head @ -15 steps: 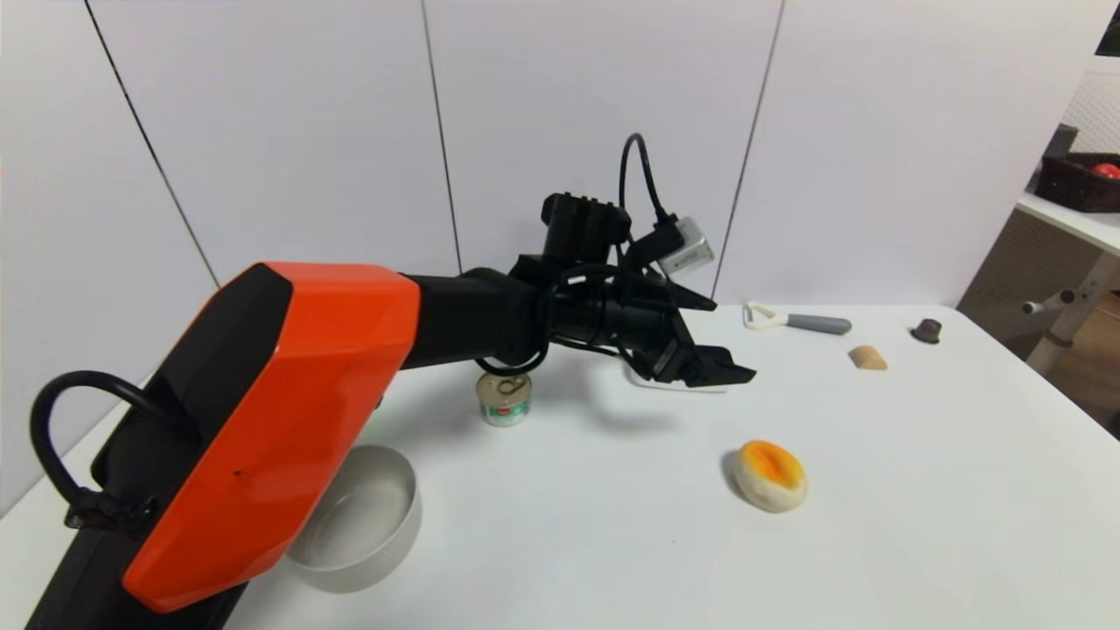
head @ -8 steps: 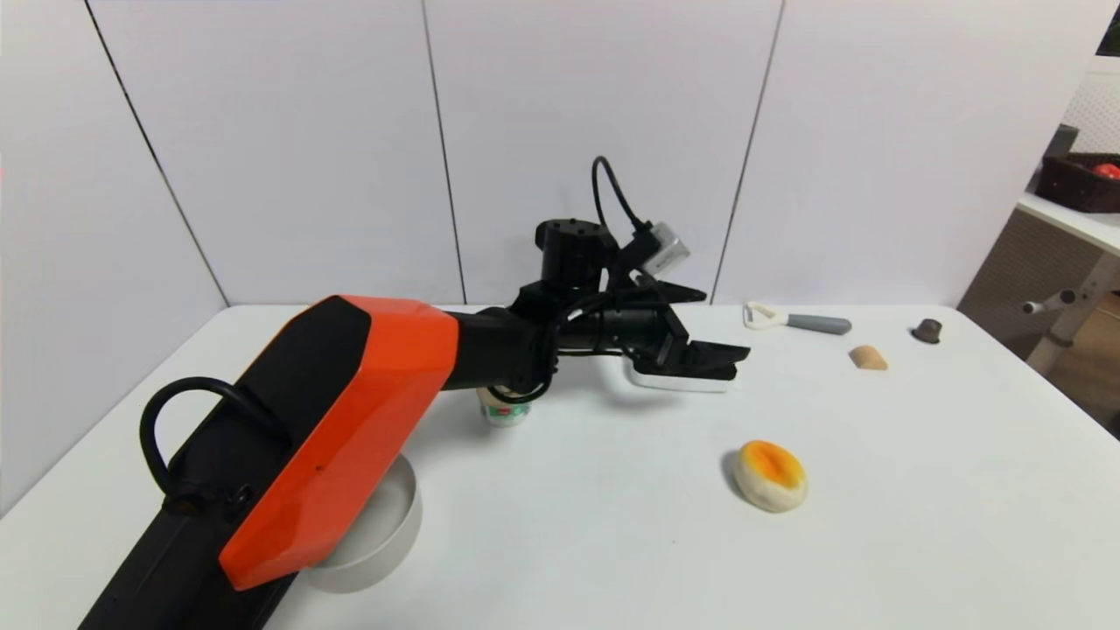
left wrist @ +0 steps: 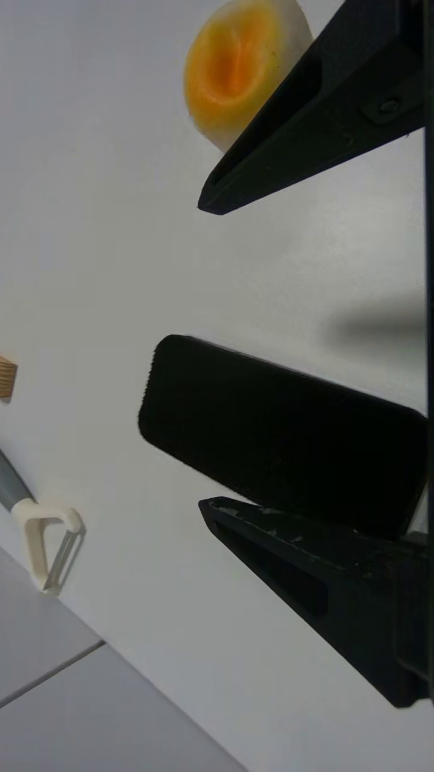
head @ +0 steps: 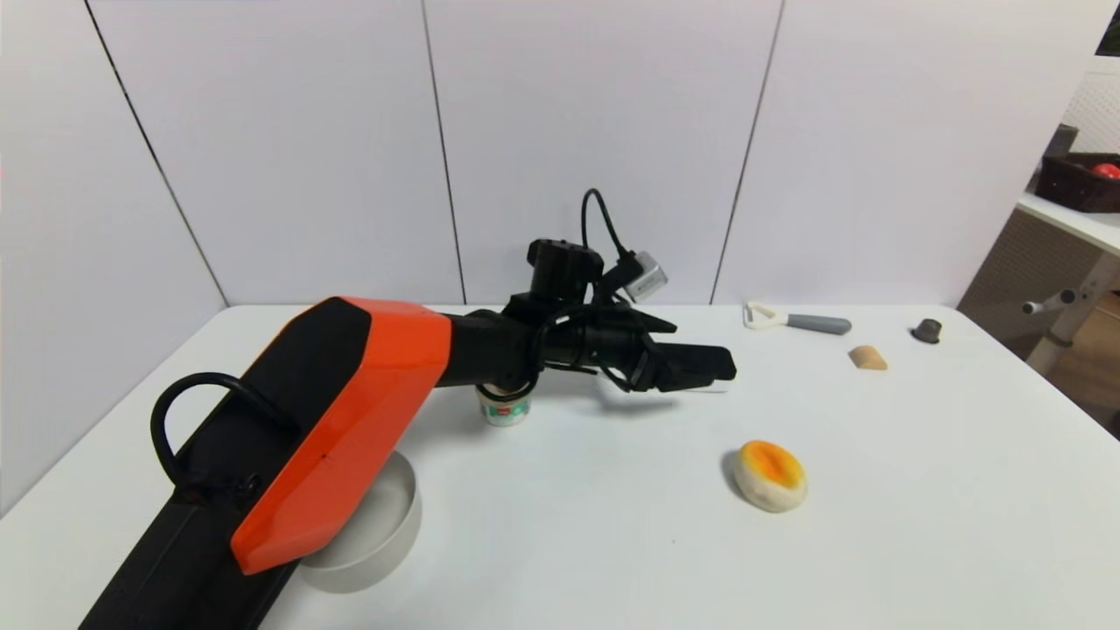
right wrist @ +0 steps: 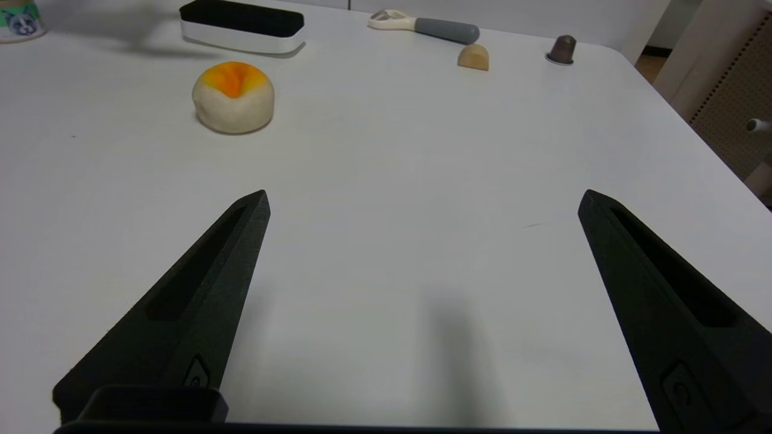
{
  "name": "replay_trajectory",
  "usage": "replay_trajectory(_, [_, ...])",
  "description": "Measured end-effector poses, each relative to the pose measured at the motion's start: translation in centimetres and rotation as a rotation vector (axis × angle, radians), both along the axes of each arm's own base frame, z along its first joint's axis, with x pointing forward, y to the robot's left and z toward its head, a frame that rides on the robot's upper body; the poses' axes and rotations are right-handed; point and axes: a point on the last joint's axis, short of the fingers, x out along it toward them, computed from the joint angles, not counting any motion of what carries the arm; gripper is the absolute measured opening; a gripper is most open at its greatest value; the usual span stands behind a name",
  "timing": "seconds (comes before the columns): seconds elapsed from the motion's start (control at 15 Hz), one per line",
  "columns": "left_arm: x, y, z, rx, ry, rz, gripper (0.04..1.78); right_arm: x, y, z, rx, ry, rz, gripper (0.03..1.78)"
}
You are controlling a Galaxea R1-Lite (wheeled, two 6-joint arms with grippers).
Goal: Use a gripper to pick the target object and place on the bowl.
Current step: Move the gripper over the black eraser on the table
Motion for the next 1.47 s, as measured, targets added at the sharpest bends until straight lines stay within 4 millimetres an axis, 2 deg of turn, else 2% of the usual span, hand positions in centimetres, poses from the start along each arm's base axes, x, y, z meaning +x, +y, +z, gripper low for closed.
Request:
replay_trajectory(0.33, [-0.1,0.8,-1.4,0.126,0.006,-0.003,1.69,0.0,0.0,0.0,0.0,0.0,0.001,1.77])
replay_trajectory(0.67, [0.3,1.7,-0.6,0.133,-0.031,0.027,1.69,0.0,0.0,0.0,0.0,0.001,0.0,1.77])
replay_trajectory(1.07, [0.1,2.1,2.1,0.095,-0.108,0.066,1.69,0.0,0.0,0.0,0.0,0.0,0.0,1.77])
replay_trajectory(1.27, [0.6,2.4,1.9,0.078,-0.131,0.077,1.69,0.0,0.0,0.0,0.0,0.001,0.0,1.77])
replay_trajectory(1.47, [1.8,2.6,0.8,0.044,-0.168,0.092,1.69,0.0,0.0,0.0,0.0,0.0,0.0,1.77])
